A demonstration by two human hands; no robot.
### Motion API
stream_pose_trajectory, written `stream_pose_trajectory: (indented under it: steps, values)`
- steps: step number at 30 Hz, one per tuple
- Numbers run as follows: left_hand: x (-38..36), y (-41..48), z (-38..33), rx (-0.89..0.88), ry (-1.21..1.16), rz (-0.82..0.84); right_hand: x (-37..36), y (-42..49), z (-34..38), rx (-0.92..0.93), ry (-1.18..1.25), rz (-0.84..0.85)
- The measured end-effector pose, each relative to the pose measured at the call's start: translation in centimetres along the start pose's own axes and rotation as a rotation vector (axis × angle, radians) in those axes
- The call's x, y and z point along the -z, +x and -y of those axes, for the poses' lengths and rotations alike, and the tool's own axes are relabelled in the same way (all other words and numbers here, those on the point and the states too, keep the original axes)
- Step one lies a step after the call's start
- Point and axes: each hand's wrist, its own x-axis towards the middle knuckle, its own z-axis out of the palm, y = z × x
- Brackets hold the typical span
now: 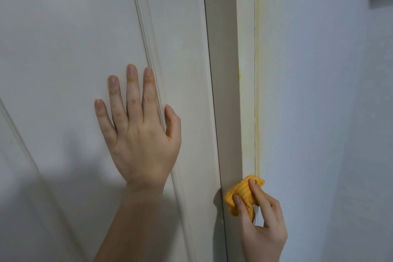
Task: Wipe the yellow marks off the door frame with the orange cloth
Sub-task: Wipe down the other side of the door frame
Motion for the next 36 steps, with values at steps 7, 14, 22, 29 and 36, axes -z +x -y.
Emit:
stream_pose_trajectory:
  steps: [7,14,22,29,36]
  values:
    - [0.0,0.0,0.1,-0.009,-0.01,0.016,-2.8,0.3,1.2,-0.036,0.031,-0.175]
    - [0.6,1.0,-0.1,0.008,-0.062,0.005,-4.4,8.1,6.2,0.117,0.061,-0.168]
    - [2.3,6.7,0.5,-0.026,-0.125,0.024,-7.1,16.8,12.5,0.206,0.075,-0.173]
    - [2.9,9.1,1.5,-0.021,-0.069,-0.009,-7.1,19.1,13.7,0.257,0.061,-0.152]
    - [3.1,9.0,1.5,-0.034,-0.059,0.014,-6.3,14.0,10.1,0.228,-0.006,-0.212]
